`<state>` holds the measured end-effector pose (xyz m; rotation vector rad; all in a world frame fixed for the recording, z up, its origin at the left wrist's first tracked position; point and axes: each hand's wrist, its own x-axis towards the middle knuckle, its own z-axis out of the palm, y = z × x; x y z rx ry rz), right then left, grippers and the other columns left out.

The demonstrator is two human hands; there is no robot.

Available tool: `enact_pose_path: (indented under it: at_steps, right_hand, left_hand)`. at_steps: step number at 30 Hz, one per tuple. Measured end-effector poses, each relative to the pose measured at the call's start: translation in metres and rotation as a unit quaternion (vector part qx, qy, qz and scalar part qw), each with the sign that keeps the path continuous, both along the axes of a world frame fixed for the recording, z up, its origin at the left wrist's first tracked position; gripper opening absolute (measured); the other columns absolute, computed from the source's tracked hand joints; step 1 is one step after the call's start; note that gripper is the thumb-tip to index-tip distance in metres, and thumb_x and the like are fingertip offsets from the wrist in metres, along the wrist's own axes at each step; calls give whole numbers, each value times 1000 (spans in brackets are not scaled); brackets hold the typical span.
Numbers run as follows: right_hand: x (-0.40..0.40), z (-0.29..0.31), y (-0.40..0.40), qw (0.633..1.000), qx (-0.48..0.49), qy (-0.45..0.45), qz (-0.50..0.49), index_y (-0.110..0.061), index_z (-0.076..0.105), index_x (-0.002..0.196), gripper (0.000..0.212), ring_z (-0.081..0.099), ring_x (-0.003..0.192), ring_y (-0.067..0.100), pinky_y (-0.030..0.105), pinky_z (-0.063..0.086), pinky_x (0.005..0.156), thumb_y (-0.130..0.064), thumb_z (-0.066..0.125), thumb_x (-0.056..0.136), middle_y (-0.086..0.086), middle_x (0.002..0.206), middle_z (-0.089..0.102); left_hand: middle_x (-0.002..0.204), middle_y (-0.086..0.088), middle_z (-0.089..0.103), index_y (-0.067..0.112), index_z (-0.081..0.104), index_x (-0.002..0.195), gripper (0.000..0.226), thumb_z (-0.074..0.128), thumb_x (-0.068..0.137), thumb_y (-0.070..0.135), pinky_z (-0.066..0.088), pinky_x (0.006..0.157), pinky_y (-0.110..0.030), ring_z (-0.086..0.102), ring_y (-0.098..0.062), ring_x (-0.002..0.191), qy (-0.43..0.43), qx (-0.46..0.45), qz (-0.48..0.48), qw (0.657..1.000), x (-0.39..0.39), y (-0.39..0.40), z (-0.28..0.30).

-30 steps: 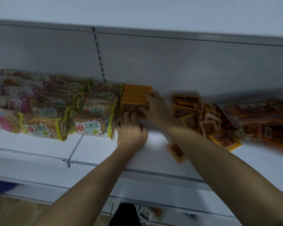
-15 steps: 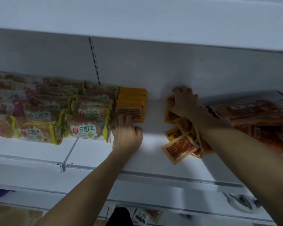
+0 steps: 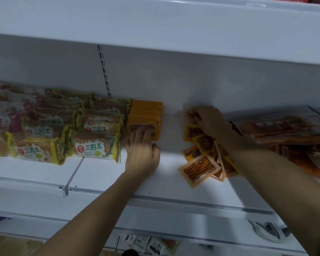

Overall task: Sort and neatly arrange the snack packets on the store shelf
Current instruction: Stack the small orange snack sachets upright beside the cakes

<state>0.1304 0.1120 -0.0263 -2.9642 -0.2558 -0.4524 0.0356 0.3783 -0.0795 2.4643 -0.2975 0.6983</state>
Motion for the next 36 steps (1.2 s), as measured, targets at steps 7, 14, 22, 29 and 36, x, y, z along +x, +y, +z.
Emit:
enact_pose_path:
  at_steps: [7,14,22,29,36]
  right_hand:
    - [-61,9,20,977,34,-174,118,-6,64,135,42,59,129,32,45,46,108,-16,46,99,12,135,66]
    - [-114,-13,64,954,107,-217,178,-2,69,126,38,53,135,31,50,44,111,-10,59,91,14,136,65]
    - [-143,-13,60,911,379,-160,37,-17,57,128,48,54,126,18,30,50,97,-31,73,85,3,134,54]
    - [-139,-1,63,887,453,86,-8,-31,52,123,60,60,99,-3,3,46,71,-30,89,76,-17,112,63]
    - [-148,-21,60,903,427,40,-22,-21,57,120,53,58,91,-3,1,42,72,-29,89,78,-13,104,62]
  left_hand:
    - [113,1,67,19,61,123,28,51,97,24,50,84,-33,64,-16,104,145,-319,-175,920,-9,-25,28]
    - [134,-14,65,8,60,137,49,55,101,41,51,101,-47,61,-29,126,424,-715,-215,514,-1,-62,55]
    - [127,-9,70,28,58,129,34,59,102,8,60,84,-52,69,-33,114,334,-589,-181,714,-14,-30,38]
    - [123,-6,72,36,49,140,73,82,78,16,56,95,-54,69,-32,115,314,-493,-238,775,-27,-6,21]
    - [124,3,69,23,45,146,55,69,97,17,59,94,-38,69,-18,115,256,-388,-246,851,-31,8,20]
